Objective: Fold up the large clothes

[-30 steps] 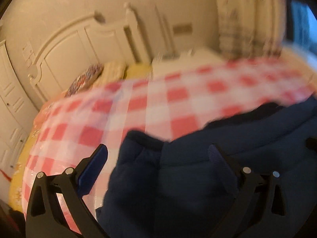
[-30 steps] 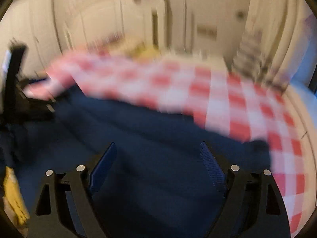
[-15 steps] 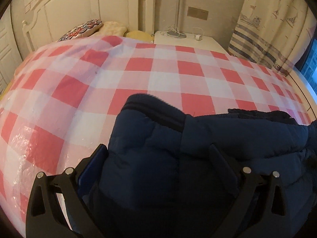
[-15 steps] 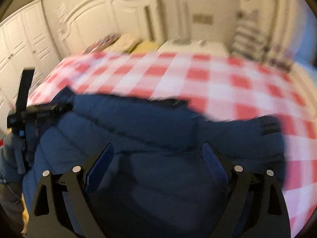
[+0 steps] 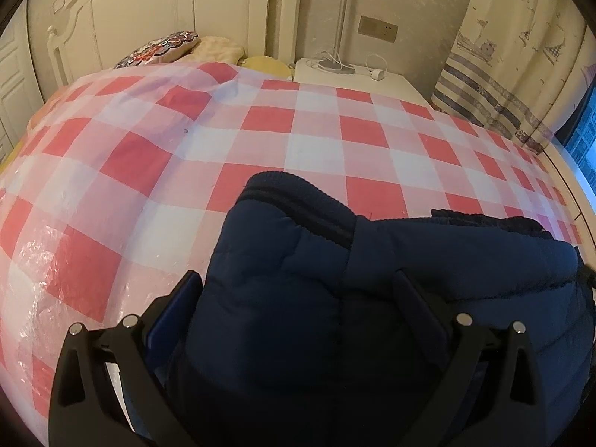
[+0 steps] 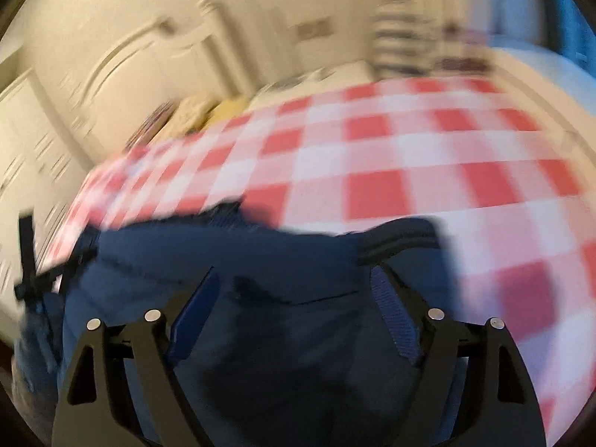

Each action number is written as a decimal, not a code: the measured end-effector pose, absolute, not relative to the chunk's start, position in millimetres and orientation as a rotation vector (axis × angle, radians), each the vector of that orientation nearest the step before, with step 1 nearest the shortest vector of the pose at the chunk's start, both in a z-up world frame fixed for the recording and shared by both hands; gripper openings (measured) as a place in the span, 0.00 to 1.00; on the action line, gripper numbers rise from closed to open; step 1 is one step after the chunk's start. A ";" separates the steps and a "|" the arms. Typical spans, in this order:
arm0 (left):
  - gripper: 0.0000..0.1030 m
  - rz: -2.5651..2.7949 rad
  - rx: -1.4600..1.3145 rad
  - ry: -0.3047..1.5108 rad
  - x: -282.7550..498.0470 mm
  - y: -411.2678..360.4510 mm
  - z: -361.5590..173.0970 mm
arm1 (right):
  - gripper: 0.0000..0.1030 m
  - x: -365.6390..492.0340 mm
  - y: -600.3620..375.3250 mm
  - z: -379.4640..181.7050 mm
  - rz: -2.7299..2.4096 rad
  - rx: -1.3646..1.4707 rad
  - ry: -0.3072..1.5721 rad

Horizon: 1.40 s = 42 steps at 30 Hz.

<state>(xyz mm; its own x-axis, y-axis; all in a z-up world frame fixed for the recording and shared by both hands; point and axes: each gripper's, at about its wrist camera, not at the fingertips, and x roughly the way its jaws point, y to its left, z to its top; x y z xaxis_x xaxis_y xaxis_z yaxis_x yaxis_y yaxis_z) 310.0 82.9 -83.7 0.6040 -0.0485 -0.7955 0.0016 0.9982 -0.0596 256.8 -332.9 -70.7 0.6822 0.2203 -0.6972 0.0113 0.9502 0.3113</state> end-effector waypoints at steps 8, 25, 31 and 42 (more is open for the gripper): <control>0.98 -0.008 -0.125 0.923 309.9 94.1 -84.3 | 0.85 277.4 -351.1 -92.0 0.054 0.305 0.870; 0.97 0.127 -0.161 0.838 298.5 106.1 -67.2 | 0.91 284.7 -231.9 -83.1 0.134 -0.017 0.920; 0.98 -0.017 0.019 0.699 279.4 18.8 -14.5 | 0.91 278.8 -230.0 -83.2 0.133 -0.021 0.896; 0.98 -0.074 0.275 0.920 323.0 -69.7 -90.4 | 0.92 278.4 -226.2 -83.6 0.131 -0.050 0.895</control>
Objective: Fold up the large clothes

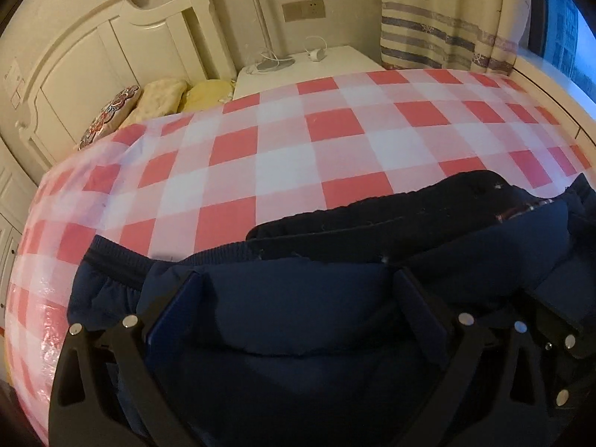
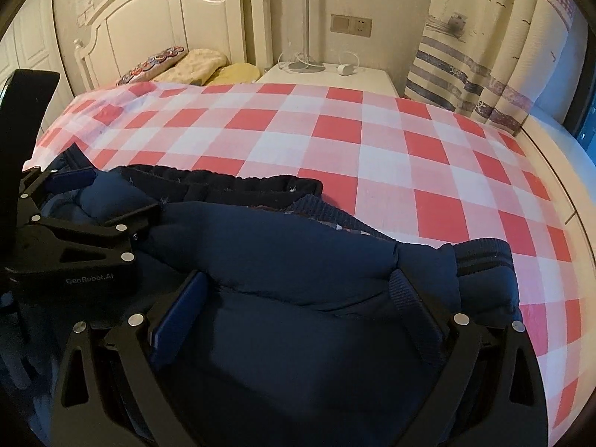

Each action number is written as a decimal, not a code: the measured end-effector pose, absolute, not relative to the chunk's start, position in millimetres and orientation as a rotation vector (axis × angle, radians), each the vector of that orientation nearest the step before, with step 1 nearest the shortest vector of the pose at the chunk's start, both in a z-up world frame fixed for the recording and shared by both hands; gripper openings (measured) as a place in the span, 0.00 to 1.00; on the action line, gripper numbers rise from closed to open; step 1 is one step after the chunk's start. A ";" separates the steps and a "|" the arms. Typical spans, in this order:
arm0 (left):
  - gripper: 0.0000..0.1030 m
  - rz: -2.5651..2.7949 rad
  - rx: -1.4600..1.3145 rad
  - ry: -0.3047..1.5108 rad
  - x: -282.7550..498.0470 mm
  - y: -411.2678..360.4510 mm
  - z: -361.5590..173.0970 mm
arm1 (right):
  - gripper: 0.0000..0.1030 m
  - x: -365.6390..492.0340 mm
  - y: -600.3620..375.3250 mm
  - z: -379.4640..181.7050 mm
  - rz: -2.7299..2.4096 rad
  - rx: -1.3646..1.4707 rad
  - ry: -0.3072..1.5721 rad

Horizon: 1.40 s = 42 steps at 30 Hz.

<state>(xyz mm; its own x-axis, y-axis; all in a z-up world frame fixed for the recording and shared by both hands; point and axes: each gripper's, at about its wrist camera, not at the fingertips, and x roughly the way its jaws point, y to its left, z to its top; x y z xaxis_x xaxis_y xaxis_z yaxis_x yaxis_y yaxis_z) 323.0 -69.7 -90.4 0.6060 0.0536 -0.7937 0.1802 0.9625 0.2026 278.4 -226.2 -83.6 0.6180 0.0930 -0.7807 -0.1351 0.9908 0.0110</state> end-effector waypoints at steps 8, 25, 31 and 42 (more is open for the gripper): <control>0.98 -0.072 0.247 0.892 318.1 -68.2 -96.5 | 0.89 276.5 -237.1 -69.7 0.123 0.018 0.879; 0.98 -0.077 0.202 0.906 322.2 -62.6 -98.2 | 0.88 308.4 -218.7 -92.4 0.052 -0.098 0.945; 0.98 -0.083 0.161 0.923 321.5 -40.1 -83.8 | 0.91 308.0 -237.6 -80.7 0.122 -0.004 1.007; 0.95 -0.043 -0.113 0.938 318.9 70.4 -79.1 | 0.94 283.0 -296.1 -92.6 0.020 0.079 0.957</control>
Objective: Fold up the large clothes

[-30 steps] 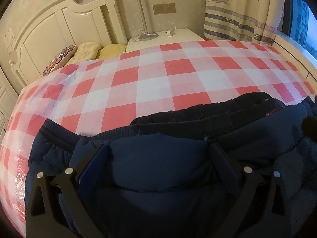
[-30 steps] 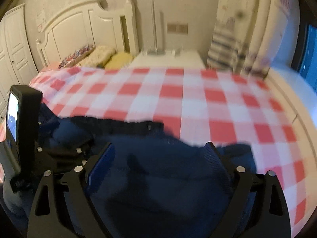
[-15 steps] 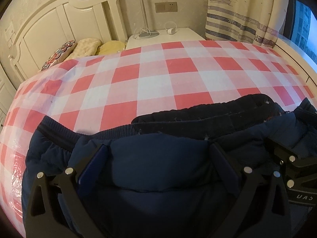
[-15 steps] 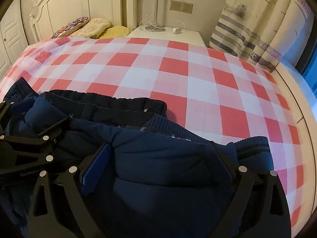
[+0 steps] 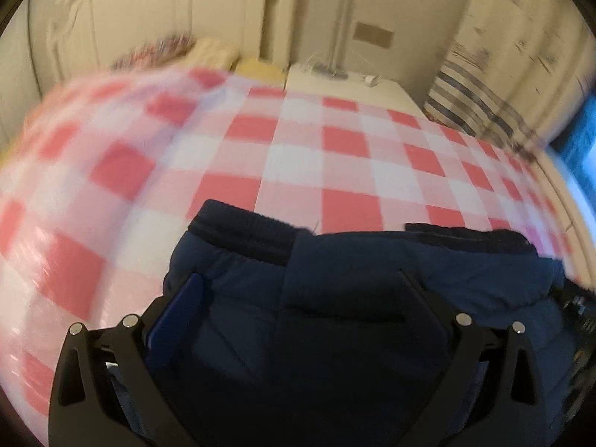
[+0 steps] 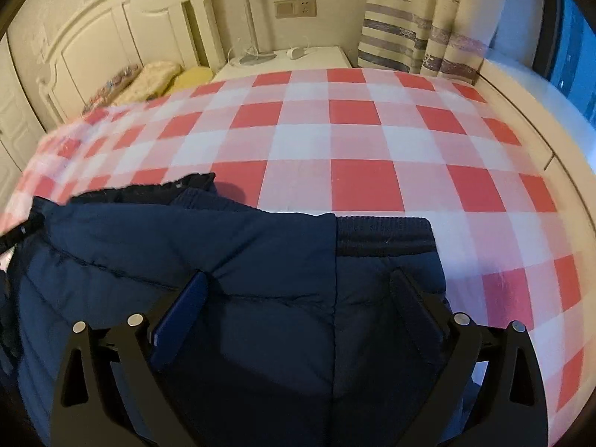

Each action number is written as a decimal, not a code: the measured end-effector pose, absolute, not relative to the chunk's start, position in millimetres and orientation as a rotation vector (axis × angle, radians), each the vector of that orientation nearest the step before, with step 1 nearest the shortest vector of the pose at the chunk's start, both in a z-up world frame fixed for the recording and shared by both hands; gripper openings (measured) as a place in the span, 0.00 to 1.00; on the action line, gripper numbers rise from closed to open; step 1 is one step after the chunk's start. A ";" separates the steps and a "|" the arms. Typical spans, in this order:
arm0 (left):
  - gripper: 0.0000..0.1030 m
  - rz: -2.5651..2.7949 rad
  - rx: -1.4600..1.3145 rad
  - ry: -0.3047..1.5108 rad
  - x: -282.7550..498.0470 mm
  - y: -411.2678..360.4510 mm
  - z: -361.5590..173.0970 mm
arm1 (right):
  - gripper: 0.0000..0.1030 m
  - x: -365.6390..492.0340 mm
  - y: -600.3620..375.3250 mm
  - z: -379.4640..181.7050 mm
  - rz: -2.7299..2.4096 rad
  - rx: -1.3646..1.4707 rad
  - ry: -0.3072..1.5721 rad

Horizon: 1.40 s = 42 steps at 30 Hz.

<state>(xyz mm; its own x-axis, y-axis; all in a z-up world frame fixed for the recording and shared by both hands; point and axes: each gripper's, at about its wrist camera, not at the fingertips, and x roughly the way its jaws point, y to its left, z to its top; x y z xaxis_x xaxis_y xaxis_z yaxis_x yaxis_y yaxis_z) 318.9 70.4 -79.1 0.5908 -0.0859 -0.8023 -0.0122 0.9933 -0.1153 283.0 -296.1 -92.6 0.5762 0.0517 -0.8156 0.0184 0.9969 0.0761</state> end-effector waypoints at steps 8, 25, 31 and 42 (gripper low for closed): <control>0.91 0.073 -0.040 0.949 326.0 79.4 -79.6 | 0.95 282.1 -300.4 -93.9 0.044 0.113 0.950; 0.98 -0.054 0.292 0.766 224.6 -20.0 -66.5 | 0.95 212.5 -184.3 -54.3 0.199 -0.187 0.855; 0.98 -0.045 0.275 0.797 230.8 -18.4 -81.9 | 0.95 224.0 -184.8 -81.2 0.221 -0.158 0.922; 0.98 -0.061 0.257 0.806 233.4 -12.2 -83.4 | 0.95 195.9 -252.4 -72.2 0.112 -0.032 0.893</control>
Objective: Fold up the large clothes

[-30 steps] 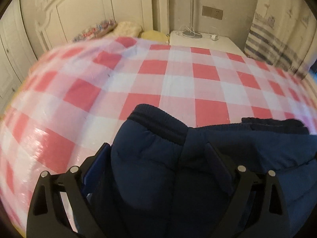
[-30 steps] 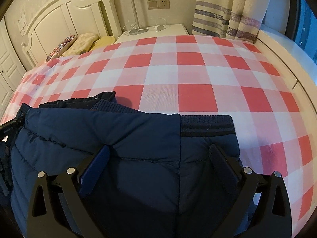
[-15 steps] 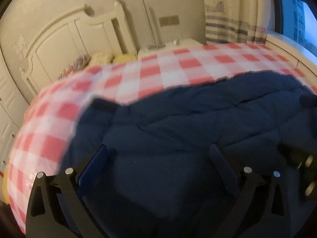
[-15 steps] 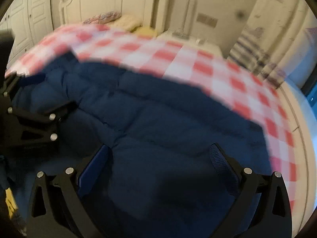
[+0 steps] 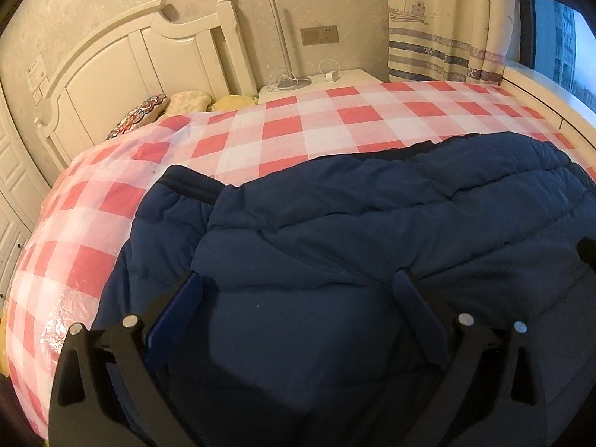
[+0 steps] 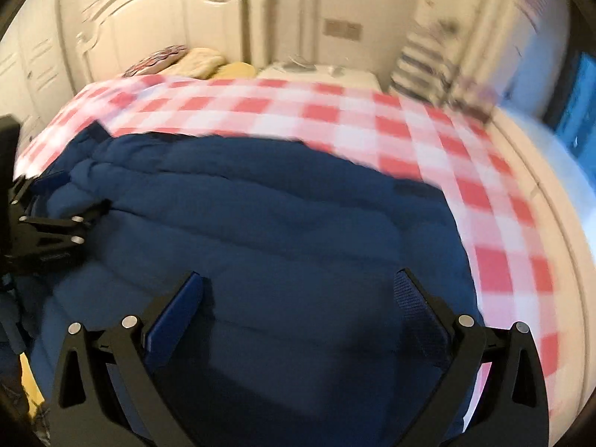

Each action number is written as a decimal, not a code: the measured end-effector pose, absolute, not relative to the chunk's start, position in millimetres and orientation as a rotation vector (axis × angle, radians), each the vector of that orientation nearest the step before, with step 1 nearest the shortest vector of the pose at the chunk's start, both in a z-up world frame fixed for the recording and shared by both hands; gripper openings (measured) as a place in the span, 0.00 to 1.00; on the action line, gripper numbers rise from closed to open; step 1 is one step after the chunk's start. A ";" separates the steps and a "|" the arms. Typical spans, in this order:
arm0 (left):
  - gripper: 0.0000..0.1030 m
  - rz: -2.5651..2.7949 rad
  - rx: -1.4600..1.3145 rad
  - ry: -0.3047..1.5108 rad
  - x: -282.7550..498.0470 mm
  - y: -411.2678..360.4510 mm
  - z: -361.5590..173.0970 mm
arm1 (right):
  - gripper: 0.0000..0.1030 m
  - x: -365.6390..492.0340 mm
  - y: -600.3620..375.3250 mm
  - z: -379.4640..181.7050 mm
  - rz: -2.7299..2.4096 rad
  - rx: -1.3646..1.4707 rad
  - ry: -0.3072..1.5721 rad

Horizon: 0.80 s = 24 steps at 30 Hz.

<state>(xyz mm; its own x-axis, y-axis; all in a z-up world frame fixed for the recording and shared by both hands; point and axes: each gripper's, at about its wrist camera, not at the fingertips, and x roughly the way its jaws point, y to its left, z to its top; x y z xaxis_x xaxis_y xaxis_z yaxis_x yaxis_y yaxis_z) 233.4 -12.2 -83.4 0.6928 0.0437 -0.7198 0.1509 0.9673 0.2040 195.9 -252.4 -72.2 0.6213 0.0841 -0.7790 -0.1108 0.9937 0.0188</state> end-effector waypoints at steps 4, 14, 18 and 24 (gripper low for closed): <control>0.98 -0.061 0.256 0.807 233.4 -11.6 -83.9 | 0.96 202.2 -257.7 -82.9 0.133 0.016 0.905; 0.98 -0.095 0.227 0.782 193.4 -14.2 -58.5 | 0.95 158.5 -225.4 -50.6 0.205 -0.076 0.815; 0.98 -0.091 0.336 0.777 160.2 -31.7 -75.0 | 0.95 138.2 -184.4 -71.0 0.265 -0.261 0.839; 0.98 -0.110 0.274 0.777 155.7 -20.8 -85.5 | 0.95 135.9 -190.0 -80.4 0.281 -0.236 0.823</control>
